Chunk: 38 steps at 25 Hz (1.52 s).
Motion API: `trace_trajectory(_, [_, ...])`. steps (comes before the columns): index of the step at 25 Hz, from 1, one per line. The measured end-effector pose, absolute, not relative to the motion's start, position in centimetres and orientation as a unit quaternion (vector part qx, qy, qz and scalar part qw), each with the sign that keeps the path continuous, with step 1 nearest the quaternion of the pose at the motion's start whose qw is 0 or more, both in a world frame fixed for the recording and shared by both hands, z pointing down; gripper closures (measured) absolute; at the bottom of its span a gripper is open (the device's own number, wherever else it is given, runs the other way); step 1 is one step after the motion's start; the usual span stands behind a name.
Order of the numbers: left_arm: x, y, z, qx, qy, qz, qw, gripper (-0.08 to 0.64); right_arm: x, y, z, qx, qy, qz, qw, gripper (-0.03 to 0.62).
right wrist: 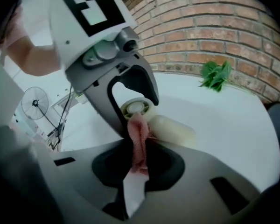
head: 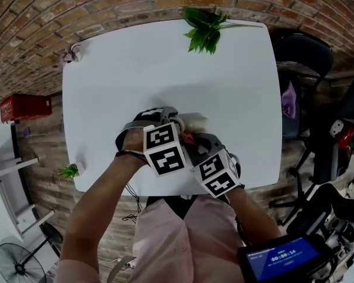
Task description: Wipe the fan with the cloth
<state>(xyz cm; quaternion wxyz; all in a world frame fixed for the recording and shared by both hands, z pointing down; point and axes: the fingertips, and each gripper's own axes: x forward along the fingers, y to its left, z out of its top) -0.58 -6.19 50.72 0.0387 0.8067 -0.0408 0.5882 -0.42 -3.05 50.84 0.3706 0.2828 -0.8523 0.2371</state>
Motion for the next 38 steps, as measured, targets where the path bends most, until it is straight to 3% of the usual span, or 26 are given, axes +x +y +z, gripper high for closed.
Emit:
trace_trajectory(6, [-0.6,-6.2,50.6,0.811,-0.043,0.583,0.037,0.204,0.5,-4.0,51.0,0.356,-0.806,0.324,0.345,0.538])
trace_trajectory(25, [-0.7,-6.1,50.9,0.803,-0.022,0.595,0.032,0.202,8.0,-6.1,51.3,0.420,-0.769,0.356,0.324,0.538])
trace_trajectory(33, [-0.5,-4.7,51.1,0.778,0.065,0.623,-0.037,0.202,11.0,-8.1,50.8,0.427,-0.773,0.346,0.317,0.537])
trace_trajectory(38, [-0.4,-3.6,51.2,0.748,0.159,0.633,-0.120,0.202,9.5,-7.8,50.2,0.349,-0.823,0.304,0.330,0.537])
